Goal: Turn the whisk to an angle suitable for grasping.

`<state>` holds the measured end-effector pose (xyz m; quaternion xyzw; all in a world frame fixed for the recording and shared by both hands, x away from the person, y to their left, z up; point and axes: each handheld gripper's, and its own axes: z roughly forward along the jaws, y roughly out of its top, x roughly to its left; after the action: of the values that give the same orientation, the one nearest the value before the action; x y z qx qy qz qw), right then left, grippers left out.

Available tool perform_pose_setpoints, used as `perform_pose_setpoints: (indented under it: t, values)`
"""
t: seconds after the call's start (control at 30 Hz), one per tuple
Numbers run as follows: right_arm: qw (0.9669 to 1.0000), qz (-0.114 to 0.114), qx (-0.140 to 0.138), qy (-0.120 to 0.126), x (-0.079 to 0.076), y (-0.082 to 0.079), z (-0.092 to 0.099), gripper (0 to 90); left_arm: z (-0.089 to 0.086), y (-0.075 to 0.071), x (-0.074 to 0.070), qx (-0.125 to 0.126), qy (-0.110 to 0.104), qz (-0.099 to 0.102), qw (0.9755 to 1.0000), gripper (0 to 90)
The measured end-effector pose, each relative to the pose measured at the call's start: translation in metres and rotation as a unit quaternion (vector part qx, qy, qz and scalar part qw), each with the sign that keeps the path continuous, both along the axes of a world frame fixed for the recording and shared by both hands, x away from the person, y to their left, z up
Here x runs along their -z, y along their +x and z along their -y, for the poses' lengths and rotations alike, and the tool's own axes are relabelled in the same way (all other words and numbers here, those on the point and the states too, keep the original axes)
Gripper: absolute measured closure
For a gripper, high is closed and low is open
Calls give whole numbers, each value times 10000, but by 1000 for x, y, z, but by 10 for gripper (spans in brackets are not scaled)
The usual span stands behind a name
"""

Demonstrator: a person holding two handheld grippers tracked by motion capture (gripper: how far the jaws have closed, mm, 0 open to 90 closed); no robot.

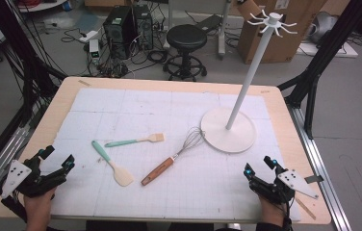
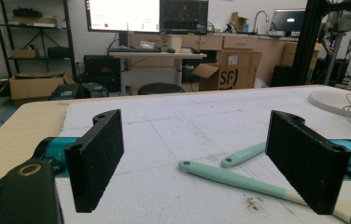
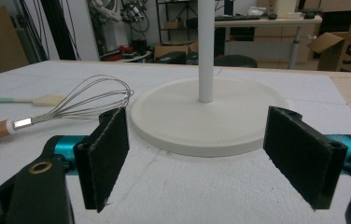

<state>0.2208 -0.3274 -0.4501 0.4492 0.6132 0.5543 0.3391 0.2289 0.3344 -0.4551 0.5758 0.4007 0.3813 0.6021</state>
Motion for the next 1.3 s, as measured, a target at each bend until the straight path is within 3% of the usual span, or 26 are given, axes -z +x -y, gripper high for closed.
perform_pose_setpoints:
  t: [0.27,0.57,0.7,0.73,0.8,0.83,0.93,1.0,1.07,1.17,1.2,1.23,1.3]
  values:
    - [10000,-6,7,43,0,0,1,214,0,0,0,-9,32,-10,10000,200]
    - [9999,105,9,-81,0,-1,-1,247,1,0,0,3,60,-13,10000,199]
    - [9999,77,6,-89,-1,-4,-5,361,1,-2,0,-8,55,102,9999,198]
    - [9998,-55,-201,47,-3,-2,-10,438,2,-2,0,-3,80,106,9999,198]
    - [9983,-89,-580,-57,-7,0,-21,518,2,-2,0,-2,86,83,9999,199]
    - [9968,-100,-778,-144,-9,2,-29,535,1,-1,0,-4,72,68,10000,199]
    - [9881,-364,-1481,-183,-10,11,-60,594,1,-1,0,2,38,48,10000,199]
    - [9803,-529,-1878,-310,-9,18,-84,643,1,-1,0,4,48,58,10000,200]
    - [9703,-651,-2266,-546,-9,22,-110,684,1,-1,0,-2,51,72,10000,200]
    - [9598,-708,-2621,-713,-11,25,-141,693,1,-1,0,-2,50,83,10000,200]
    - [9598,-708,-2621,-713,-11,25,-141,693,1,-2,0,-3,54,85,9999,200]
    - [9533,-771,-2806,-805,-12,27,-160,715,1,-2,0,-1,62,92,9999,203]
    - [9515,-790,-2857,-824,-12,27,-164,726,1,-2,0,3,79,93,9999,207]
